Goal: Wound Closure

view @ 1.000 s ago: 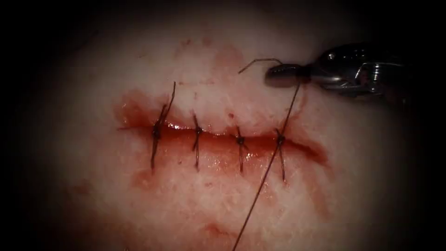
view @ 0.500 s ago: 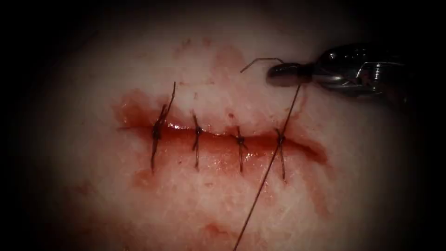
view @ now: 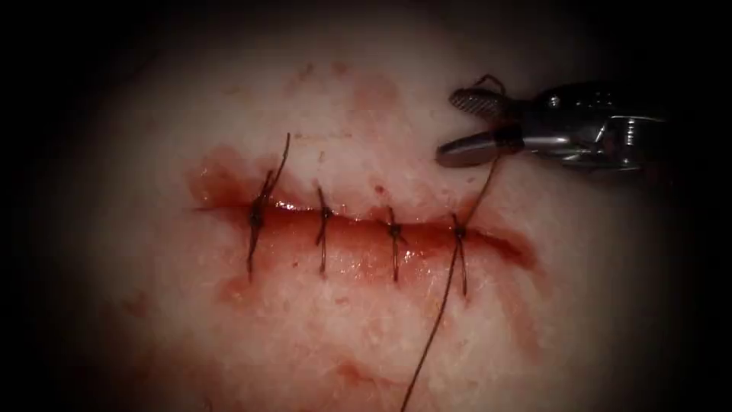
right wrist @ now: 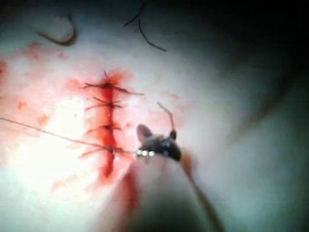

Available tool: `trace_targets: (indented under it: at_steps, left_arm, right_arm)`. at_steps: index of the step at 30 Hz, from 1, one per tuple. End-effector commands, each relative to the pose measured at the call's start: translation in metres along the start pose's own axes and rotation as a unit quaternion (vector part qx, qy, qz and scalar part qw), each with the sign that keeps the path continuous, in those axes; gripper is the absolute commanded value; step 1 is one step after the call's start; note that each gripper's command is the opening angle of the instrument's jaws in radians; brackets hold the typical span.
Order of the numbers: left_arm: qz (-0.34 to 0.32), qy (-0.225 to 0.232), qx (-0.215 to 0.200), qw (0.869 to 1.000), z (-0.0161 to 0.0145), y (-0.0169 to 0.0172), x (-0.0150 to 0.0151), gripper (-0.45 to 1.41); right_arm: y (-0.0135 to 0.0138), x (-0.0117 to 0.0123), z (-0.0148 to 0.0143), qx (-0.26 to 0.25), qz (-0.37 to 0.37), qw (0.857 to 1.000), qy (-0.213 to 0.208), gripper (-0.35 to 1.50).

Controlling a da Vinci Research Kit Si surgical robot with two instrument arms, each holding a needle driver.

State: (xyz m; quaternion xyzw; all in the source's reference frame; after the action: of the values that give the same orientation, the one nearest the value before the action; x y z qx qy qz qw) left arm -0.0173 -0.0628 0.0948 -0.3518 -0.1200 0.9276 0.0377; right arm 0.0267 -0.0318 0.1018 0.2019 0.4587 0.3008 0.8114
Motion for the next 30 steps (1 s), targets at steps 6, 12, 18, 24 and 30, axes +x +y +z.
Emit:
trace_targets:
  at_steps: [6,12,18,24,30]
  left_arm:
    - [0.000,0.001,0.038,0.999,-0.0018,-0.0064,-0.0002,-0.45]
    - [-0.003,-0.001,0.076,0.997,-0.0028,-0.0158,-0.0009,-0.45]
    - [-0.012,-0.003,0.091,0.996,-0.0033,-0.0214,-0.0018,-0.45]
    - [-0.006,-0.009,0.103,0.995,-0.0048,-0.0262,-0.0017,-0.45]
    - [-0.005,-0.008,0.114,0.993,-0.0056,-0.0291,-0.0011,-0.45]
  right_arm:
    - [-0.0017,-0.0007,-0.0022,0.004,-0.011,1.000,0.005,1.40]
    - [-0.0035,-0.0015,-0.0053,0.008,-0.055,0.998,-0.031,1.40]
    - [-0.0051,-0.0035,-0.0104,-0.009,-0.103,0.992,-0.075,1.40]
    - [-0.0068,-0.0061,-0.0157,-0.043,-0.097,0.991,-0.085,1.48]
    - [-0.0077,-0.0066,-0.0181,-0.063,-0.100,0.989,-0.091,1.48]
